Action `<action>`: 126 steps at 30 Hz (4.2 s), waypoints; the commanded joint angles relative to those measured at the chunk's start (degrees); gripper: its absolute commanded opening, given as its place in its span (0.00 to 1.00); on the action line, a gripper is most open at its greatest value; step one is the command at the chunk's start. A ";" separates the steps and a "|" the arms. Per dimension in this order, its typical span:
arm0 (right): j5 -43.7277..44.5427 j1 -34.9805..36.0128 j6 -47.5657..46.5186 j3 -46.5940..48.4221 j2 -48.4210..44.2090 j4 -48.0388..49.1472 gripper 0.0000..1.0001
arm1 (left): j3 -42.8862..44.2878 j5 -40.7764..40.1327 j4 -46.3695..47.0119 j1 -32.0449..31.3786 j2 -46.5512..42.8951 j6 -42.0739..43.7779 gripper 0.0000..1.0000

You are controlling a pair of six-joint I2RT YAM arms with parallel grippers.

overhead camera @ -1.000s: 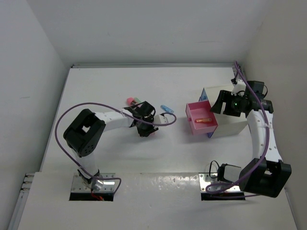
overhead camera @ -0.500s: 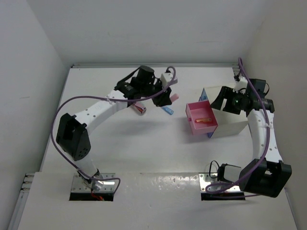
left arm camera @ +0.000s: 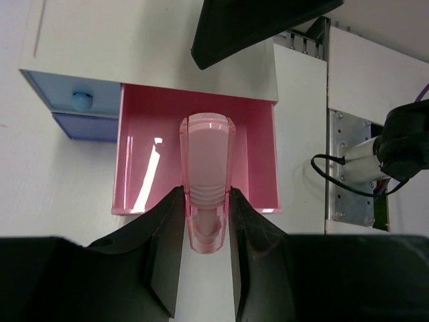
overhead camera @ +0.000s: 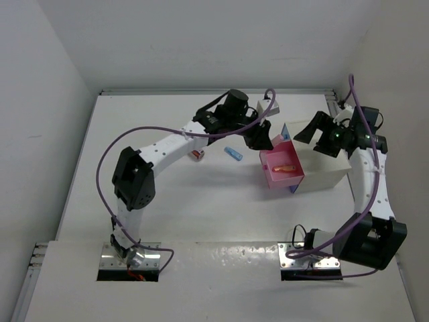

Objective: Sort the stationery into containers
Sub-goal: Place the pen in the drawer, then pick up the pen from the center of the board, then place the pen in the drawer.

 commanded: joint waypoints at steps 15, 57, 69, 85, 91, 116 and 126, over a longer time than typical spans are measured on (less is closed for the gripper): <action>-4.06 -2.41 3.20 2.88 0.55 2.15 0.99 | 10.12 2.17 3.85 -3.78 10.40 -2.88 0.36; -3.36 -2.76 -6.29 4.37 4.94 -2.77 0.97 | 10.64 -0.29 -14.61 12.74 21.82 40.45 0.69; -3.71 -2.67 -7.43 6.13 7.58 -3.03 0.96 | 11.88 -2.93 -19.70 10.19 27.19 45.37 0.70; 3.84 -1.00 -16.74 11.67 11.62 -4.00 0.89 | -2.89 -7.85 -22.17 10.01 19.37 51.79 0.15; 6.74 -0.30 -19.12 7.89 8.12 -1.54 0.89 | -0.71 -3.46 -22.87 10.98 15.07 49.86 0.06; 9.65 2.16 -20.88 -3.36 1.08 12.86 0.96 | 7.04 9.46 -4.33 26.71 9.26 25.95 0.00; 9.48 2.78 -26.86 -0.30 5.29 13.42 0.99 | 6.95 15.16 -13.09 29.35 8.29 37.26 0.00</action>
